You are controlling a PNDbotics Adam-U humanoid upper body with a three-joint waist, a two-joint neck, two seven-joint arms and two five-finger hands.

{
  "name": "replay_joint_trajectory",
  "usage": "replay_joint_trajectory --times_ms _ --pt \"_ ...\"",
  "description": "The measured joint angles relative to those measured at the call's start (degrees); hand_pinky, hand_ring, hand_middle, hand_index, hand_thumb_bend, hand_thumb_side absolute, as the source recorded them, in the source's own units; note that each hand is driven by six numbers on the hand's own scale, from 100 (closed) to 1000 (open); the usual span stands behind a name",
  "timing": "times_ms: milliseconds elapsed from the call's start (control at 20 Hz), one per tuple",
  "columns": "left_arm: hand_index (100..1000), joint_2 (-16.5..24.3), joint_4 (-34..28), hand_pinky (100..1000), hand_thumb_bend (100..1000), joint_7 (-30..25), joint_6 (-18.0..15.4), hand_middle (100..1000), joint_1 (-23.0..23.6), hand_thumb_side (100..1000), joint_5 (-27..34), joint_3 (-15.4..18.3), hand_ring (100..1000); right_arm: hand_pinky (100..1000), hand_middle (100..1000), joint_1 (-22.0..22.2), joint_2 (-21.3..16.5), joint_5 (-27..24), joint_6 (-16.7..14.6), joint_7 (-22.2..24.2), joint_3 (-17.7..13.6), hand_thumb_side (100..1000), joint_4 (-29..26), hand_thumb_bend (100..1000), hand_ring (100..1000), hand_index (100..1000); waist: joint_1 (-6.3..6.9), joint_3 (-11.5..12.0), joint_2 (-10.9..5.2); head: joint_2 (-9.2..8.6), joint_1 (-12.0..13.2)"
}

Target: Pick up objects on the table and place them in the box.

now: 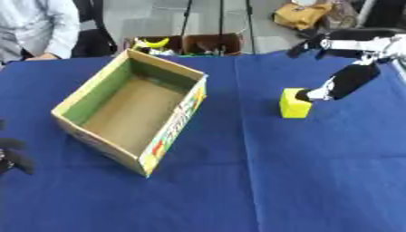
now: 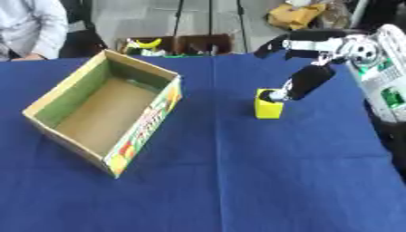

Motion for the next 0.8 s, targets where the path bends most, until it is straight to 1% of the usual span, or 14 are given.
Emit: replay_joint_trajectory --times_ms 100,250,350,550,800 --pt "853 0.0 0.0 371 100 -0.09 0.04 521 0.0 976 0.0 0.0 416 884 905 -0.2 0.0 0.12 -0.07 0.16 0.42 360 1.61 411 1000 982 0.0 0.02 0.0 0.0 -0.13" --pt "853 0.0 0.0 370 100 -0.18 0.11 521 0.0 975 -0.01 0.0 416 881 905 -0.33 0.04 0.93 -0.28 0.33 0.93 370 3.64 419 1000 981 -0.01 0.08 0.0 -0.02 -0.22" --pt "853 0.0 0.0 371 100 -0.25 0.17 521 0.0 975 -0.01 -0.01 417 876 905 -0.35 0.14 1.76 -0.33 0.35 1.05 369 4.71 444 1000 989 -0.01 0.09 0.01 -0.02 -0.23" --pt "853 0.0 0.0 370 100 -0.34 0.16 522 0.0 976 -0.01 -0.01 417 866 904 -0.57 0.35 4.54 -0.34 0.36 1.37 375 6.92 463 1000 987 -0.01 0.12 0.11 -0.05 -0.28" --pt "854 -0.01 0.0 370 100 -0.45 0.19 522 0.0 977 -0.01 -0.03 418 855 904 -1.07 1.3 8.53 -0.43 0.42 1.37 378 9.62 465 1000 980 0.0 0.41 0.19 -0.13 -0.45"
